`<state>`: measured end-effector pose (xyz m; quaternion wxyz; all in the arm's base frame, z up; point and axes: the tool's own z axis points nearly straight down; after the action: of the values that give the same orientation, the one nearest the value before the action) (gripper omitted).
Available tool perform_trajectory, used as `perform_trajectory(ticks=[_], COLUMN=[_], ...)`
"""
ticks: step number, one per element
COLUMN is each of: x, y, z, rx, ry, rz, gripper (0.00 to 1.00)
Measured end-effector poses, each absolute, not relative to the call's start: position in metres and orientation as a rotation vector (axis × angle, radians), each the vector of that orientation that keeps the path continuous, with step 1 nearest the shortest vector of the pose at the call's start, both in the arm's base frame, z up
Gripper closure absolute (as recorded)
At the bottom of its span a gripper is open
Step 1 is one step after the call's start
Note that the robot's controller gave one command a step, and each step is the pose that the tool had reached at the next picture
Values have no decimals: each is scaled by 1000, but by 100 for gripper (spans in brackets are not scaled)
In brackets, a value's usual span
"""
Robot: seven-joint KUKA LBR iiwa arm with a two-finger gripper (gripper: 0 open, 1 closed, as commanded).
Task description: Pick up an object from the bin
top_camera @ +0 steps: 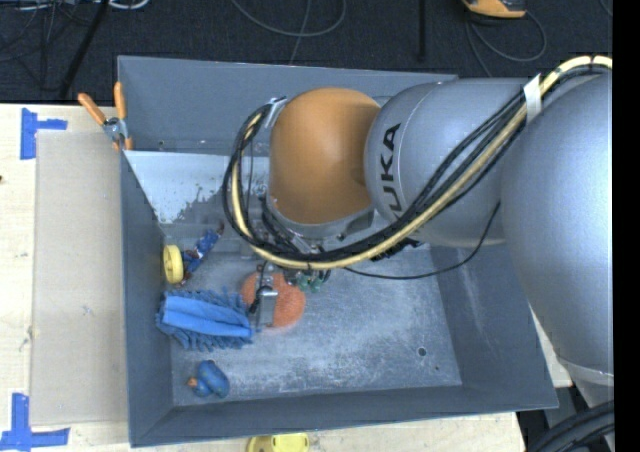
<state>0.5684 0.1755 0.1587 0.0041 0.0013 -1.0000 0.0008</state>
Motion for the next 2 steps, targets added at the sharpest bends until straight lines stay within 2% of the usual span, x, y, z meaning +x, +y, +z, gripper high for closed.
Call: perform_trajectory(ticks=[1, 2], x=[570, 543], y=[175, 165], z=[163, 124], rx=[-1, 138], ry=[-3141, -3142], rz=[0, -1], gripper=[0, 0])
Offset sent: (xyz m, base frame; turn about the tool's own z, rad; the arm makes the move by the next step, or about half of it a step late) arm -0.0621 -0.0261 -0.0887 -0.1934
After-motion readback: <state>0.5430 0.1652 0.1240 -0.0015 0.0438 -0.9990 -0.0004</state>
